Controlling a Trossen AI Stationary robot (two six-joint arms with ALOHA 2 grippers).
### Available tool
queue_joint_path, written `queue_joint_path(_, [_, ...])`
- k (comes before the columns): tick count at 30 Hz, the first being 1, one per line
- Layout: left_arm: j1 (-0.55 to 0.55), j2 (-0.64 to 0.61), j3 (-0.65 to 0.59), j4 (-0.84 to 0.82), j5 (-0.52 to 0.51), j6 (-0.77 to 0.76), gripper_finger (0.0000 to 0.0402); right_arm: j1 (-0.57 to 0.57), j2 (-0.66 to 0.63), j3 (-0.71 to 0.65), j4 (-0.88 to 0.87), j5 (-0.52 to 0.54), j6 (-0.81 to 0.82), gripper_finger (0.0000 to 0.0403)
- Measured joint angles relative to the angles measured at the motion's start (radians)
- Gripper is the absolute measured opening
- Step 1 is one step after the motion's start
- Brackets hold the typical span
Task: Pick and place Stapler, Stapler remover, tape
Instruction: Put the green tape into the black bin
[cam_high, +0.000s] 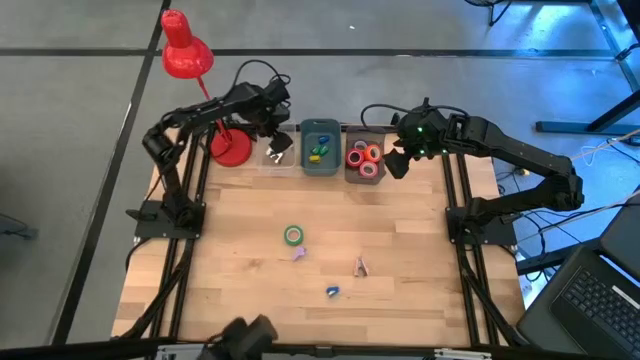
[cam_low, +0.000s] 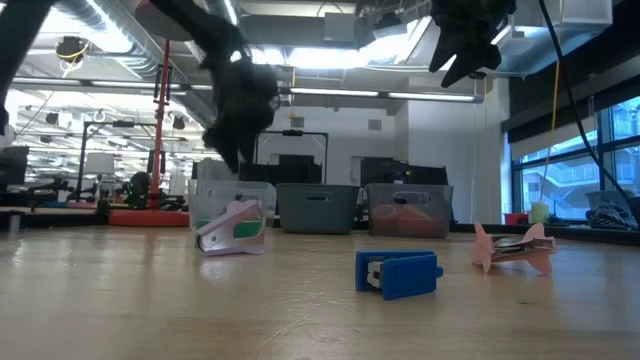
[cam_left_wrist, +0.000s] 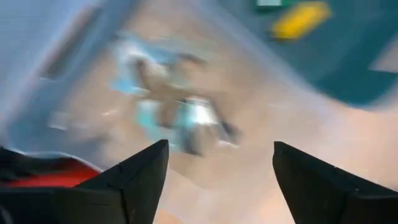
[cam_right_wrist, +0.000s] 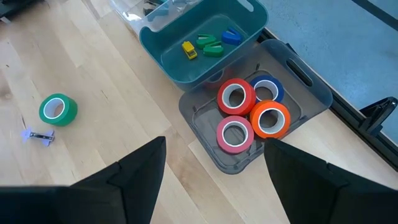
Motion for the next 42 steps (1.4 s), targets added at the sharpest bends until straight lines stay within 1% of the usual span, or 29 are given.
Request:
queue_joint_path(3, [-0.063,-0.066,0.000,-0.028,0.110,-0.070,0.0277,0.000,0.000,0.000,0.000,0.000,0.000,0.0275])
queue_joint_path(7, [-0.202,-0.142,0.000,-0.039,0.192,-0.128,0.0278,0.000,0.000,0.000,-0.001,0.000,0.000,0.0275])
queue_joint_path(10, [-0.336,-0.187,0.000,-0.042,0.191,-0.178,0.0278,0.000,0.000,0.000,-0.024,-0.019,0.002,0.0275])
queue_joint_path(13, [-0.485,-0.233,0.000,-0.036,0.155,-0.251,0.0278,0.027,-0.002,0.000,-0.044,-0.050,-0.004,0.0275])
queue_joint_path(15, [-0.589,-0.255,0.000,-0.035,0.079,-0.306,0.0278,0.072,-0.013,0.000,-0.044,-0.050,-0.024,0.0275])
queue_joint_path(21, [-0.903,-0.252,0.001,-0.034,-0.278,-0.471,0.0278,0.224,-0.040,0.000,-0.032,-0.041,0.001,0.0275])
queue_joint_path(23, [-0.977,-0.222,0.001,-0.040,-0.414,-0.527,0.0278,0.270,-0.041,0.000,-0.028,-0.009,0.012,0.0275])
queue_joint_path(24, [-1.001,-0.204,0.001,-0.041,-0.458,-0.551,0.0277,0.292,-0.041,0.000,-0.021,0.007,0.021,0.0275])
queue_joint_path(25, [-1.012,-0.187,0.000,-0.044,-0.476,-0.577,0.0275,0.310,-0.041,0.000,-0.012,0.020,0.026,0.0275])
queue_joint_path(26, [-1.015,-0.170,0.000,-0.048,-0.471,-0.604,0.0270,0.323,-0.041,0.000,-0.004,0.027,0.027,0.0275])
queue_joint_path(29, [-1.004,-0.108,0.000,-0.049,-0.397,-0.653,0.0253,0.351,-0.041,0.000,0.010,0.036,0.055,0.0275])
queue_joint_path(31, [-1.004,-0.067,0.000,-0.052,-0.377,-0.659,0.0240,0.367,-0.041,0.000,0.009,0.038,0.078,0.0275])
queue_joint_path(33, [-1.014,-0.041,0.000,-0.072,-0.381,-0.663,0.0228,0.387,-0.041,0.000,0.010,0.038,0.087,0.0275])
queue_joint_path(39, [-1.021,0.019,-0.003,-0.159,-0.438,-0.664,0.0202,0.439,-0.040,0.000,0.043,0.049,0.090,0.0275])
queue_joint_path(41, [-0.995,0.024,-0.038,-0.112,-0.427,-0.680,0.0196,0.450,-0.040,0.000,0.068,0.053,0.090,0.0275])
queue_joint_path(42, [-0.979,0.024,-0.068,-0.070,-0.400,-0.691,0.0193,0.454,-0.040,0.000,0.082,0.053,0.090,0.0275])
